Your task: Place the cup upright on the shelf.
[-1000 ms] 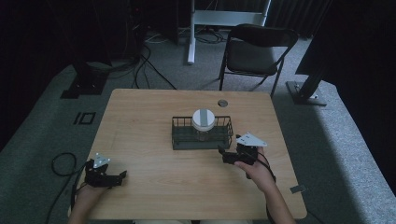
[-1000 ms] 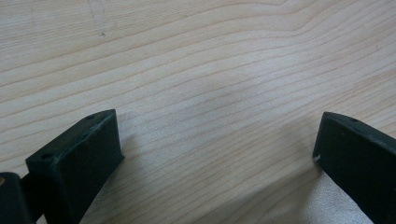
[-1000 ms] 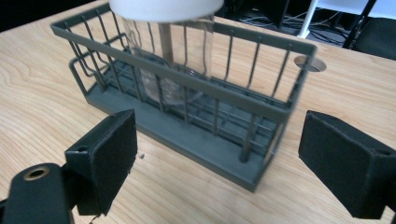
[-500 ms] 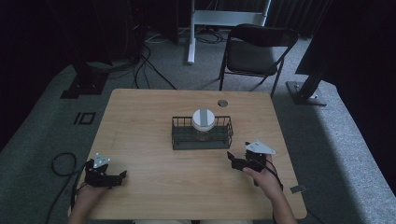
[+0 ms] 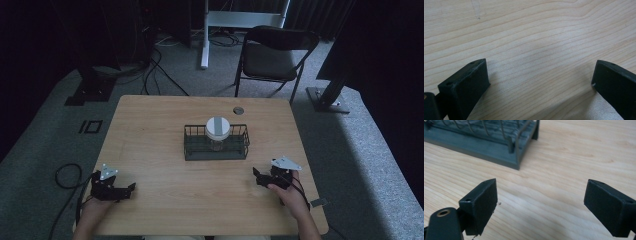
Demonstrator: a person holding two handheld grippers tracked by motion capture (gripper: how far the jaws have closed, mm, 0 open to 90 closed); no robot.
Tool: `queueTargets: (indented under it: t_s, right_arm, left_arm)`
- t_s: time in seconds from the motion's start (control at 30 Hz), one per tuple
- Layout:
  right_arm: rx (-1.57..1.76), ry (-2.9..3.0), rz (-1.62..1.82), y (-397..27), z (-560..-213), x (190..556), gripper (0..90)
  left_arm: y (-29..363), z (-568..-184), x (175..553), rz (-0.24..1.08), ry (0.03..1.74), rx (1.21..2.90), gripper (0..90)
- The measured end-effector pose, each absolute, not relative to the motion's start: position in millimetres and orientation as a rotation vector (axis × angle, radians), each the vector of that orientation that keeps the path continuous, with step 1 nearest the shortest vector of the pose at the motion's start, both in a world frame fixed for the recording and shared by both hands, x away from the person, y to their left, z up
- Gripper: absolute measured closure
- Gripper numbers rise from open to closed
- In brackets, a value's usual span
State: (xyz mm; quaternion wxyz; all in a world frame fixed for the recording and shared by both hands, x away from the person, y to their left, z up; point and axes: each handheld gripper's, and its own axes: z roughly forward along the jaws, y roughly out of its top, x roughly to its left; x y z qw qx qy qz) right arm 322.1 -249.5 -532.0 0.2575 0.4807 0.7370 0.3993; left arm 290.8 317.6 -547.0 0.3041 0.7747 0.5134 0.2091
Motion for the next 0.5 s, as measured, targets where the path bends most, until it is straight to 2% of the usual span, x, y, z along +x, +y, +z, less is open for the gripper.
queueTargets:
  t_s: [0.5]
  right_arm:
    - [1.410, 1.977, 0.999, -265.8, -545.0, 321.3, 11.4]
  left_arm:
    - [317.7, -547.0, 290.8, 0.554, 1.359, 2.054, 1.2]
